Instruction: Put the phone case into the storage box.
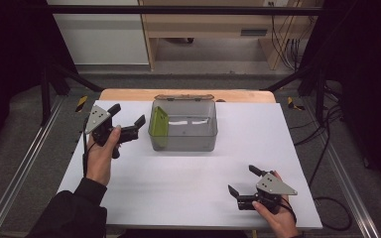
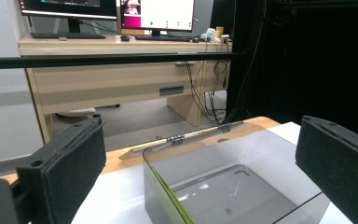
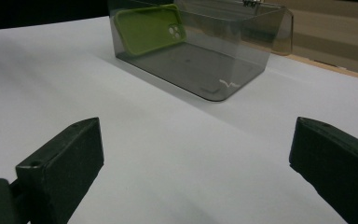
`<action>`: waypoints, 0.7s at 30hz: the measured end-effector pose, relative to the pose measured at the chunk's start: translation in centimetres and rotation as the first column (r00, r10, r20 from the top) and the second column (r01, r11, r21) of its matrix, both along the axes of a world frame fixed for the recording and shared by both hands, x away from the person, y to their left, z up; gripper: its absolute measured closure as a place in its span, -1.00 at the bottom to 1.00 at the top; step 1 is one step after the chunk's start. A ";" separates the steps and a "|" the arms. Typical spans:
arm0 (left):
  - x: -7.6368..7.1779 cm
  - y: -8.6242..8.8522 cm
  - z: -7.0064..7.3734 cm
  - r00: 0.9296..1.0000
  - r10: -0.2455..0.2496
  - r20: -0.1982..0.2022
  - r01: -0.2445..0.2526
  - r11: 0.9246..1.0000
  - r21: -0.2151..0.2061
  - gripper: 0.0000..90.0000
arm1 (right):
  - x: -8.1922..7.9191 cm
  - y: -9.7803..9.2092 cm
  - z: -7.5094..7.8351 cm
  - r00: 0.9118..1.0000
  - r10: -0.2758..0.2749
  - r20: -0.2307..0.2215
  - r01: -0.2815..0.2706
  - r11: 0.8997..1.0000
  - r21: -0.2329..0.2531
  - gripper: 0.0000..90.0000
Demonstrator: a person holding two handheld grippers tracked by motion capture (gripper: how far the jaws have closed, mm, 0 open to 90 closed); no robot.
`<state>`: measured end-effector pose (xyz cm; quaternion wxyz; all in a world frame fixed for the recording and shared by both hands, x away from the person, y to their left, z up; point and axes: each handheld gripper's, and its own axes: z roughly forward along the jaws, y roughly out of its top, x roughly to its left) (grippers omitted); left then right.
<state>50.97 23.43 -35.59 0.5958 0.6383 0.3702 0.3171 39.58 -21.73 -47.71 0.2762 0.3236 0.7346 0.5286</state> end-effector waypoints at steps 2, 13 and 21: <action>-0.1 0.3 0.0 1.000 0.003 -0.002 -0.003 1.000 0.001 -0.97 | 0.0 0.0 0.0 1.000 -0.001 0.000 0.001 1.000 -0.001 -0.93; -0.9 1.8 -0.1 1.000 0.009 0.003 -0.009 1.000 -0.001 -0.97 | 0.0 0.0 0.0 1.000 0.001 0.002 -0.001 1.000 0.001 -0.94; -1.5 2.7 -0.7 1.000 0.003 -0.001 -0.003 1.000 -0.006 -0.97 | 0.0 0.0 0.0 1.000 0.002 -0.002 -0.002 1.000 0.003 -0.94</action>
